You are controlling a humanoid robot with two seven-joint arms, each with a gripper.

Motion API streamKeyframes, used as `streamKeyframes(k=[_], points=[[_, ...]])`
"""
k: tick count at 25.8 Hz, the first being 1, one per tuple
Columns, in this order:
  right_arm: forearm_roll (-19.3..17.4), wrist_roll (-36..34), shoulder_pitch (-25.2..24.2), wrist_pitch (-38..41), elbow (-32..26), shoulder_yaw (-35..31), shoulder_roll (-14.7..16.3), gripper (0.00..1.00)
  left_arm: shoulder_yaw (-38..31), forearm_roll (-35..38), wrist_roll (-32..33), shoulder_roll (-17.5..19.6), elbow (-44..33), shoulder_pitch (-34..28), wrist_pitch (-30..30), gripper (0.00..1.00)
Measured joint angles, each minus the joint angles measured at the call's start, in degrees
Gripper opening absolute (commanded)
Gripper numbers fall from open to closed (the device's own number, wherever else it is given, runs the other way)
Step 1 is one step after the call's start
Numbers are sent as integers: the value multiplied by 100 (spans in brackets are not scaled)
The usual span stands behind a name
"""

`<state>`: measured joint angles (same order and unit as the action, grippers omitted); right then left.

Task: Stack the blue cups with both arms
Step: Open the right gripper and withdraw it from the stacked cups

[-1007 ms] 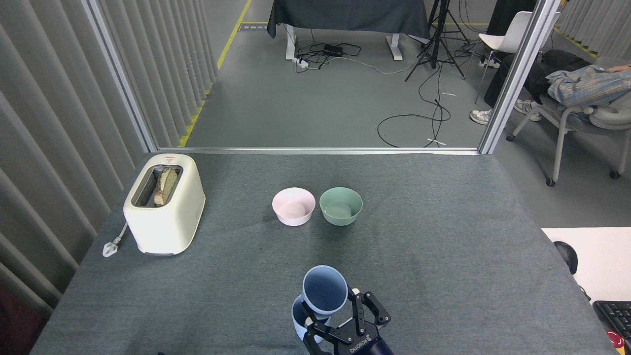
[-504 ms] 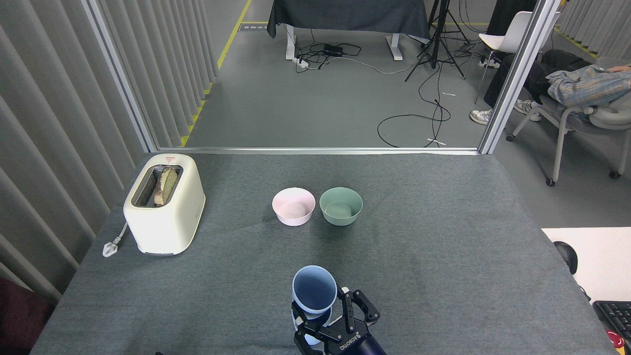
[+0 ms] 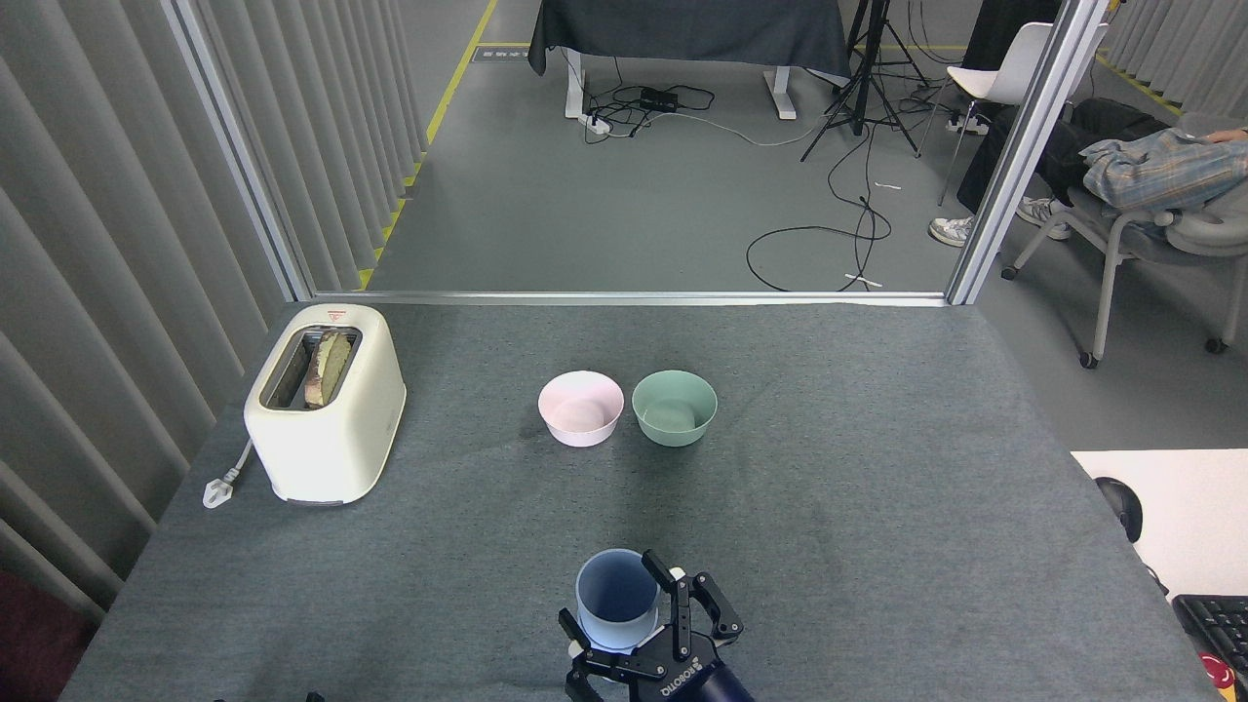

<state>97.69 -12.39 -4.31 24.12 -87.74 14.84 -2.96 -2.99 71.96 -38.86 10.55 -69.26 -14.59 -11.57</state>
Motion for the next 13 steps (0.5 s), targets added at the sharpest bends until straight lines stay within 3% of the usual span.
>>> streamKeyframes(k=[5,9,13], points=[[-57,-8,216,-194,-195,-121,-76,100,0,-6,0,8,26,31,-4,99],[-217,-52,545,-1182,-193,-984,-34,100,0,-12,0,0,33,42,-7,99],[-279,-365,80,-1459,47,-1849,265,100,0,-21,0,-1,29,81,-14,99]])
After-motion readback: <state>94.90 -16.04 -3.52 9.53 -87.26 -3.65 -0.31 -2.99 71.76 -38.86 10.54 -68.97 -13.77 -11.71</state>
